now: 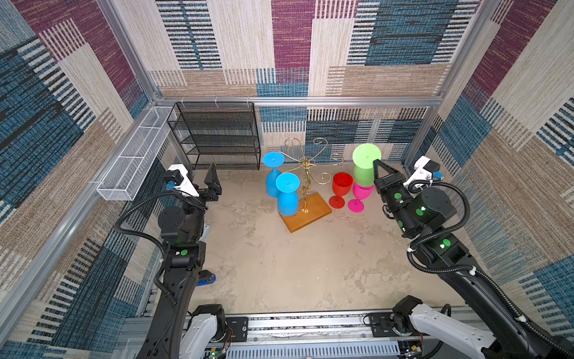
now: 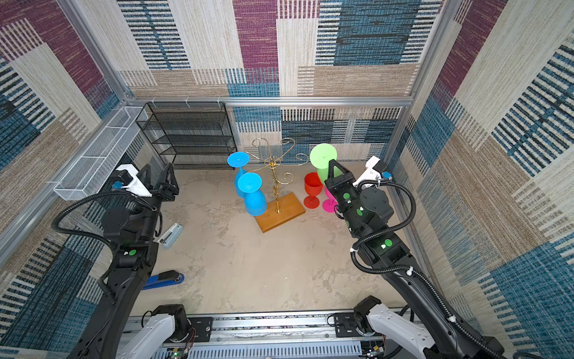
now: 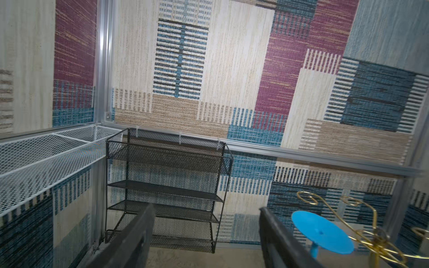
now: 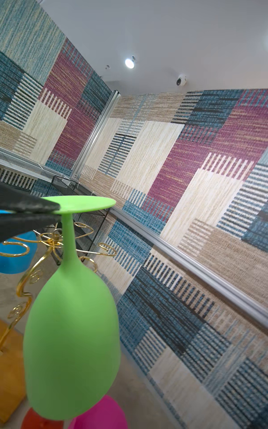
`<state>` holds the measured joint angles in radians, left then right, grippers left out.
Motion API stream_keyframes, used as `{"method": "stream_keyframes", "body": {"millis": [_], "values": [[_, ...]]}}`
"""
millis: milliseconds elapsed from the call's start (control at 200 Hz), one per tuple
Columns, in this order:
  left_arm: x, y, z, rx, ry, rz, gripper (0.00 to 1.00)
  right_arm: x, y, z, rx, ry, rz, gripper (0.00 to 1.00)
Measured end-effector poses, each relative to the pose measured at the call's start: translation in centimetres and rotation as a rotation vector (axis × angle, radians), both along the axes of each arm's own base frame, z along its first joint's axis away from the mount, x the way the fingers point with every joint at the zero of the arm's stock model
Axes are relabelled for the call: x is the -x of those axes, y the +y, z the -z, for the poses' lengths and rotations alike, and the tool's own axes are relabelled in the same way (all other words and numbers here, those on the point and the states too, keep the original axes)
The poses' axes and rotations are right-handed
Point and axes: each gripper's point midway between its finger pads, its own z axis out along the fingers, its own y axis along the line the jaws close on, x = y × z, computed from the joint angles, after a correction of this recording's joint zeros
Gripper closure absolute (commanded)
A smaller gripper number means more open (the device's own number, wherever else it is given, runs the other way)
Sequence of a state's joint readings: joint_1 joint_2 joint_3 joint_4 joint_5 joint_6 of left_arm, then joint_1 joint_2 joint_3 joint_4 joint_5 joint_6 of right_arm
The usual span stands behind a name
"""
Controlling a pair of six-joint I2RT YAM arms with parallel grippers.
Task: Take the wine glass off the wine glass rack
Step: Pick up the wine glass from the wine glass rack.
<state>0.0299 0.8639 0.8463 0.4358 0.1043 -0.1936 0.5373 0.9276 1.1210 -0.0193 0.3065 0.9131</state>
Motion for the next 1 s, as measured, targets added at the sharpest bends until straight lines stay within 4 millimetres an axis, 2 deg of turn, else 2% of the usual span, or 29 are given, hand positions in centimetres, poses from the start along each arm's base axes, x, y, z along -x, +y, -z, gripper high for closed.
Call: {"method": "stream_keyframes", "body": {"millis": [140, 240, 326, 391, 556, 636, 731, 1002], "values": [[1.5, -3.1, -5.4, 0.008, -0.014, 0.199, 0.35, -0.9, 1.4, -4.2, 0.186, -0.107, 0.001, 1.00], [1.9, -6.0, -7.3, 0.021, 0.014, 0.393, 0.38, -1.7, 3.4, -6.6, 0.324, -0.187, -0.043, 1.00], [1.9, -8.4, -8.1, 0.048, 0.059, 0.556, 0.39, -2.1, 5.4, -8.5, 0.424, -0.262, -0.100, 1.00], [1.6, -9.8, -7.9, 0.077, 0.107, 0.650, 0.40, -1.9, 6.8, -9.5, 0.484, -0.318, -0.151, 1.00], [2.2, -13.6, -7.7, 0.131, 0.170, 0.889, 0.41, -0.4, 10.4, -12.1, 0.592, -0.479, -0.322, 1.00], [2.2, -15.0, -8.4, 0.163, 0.185, 0.991, 0.43, 0.4, 12.0, -12.2, 0.620, -0.535, -0.411, 1.00], [2.1, -16.5, -9.2, 0.195, 0.195, 1.095, 0.44, 1.0, 13.6, -11.3, 0.639, -0.562, -0.512, 1.00], [2.5, -20.1, -10.6, 0.245, 0.221, 1.366, 0.51, 2.0, 16.4, -9.3, 0.637, -0.590, -0.687, 1.00]]}}
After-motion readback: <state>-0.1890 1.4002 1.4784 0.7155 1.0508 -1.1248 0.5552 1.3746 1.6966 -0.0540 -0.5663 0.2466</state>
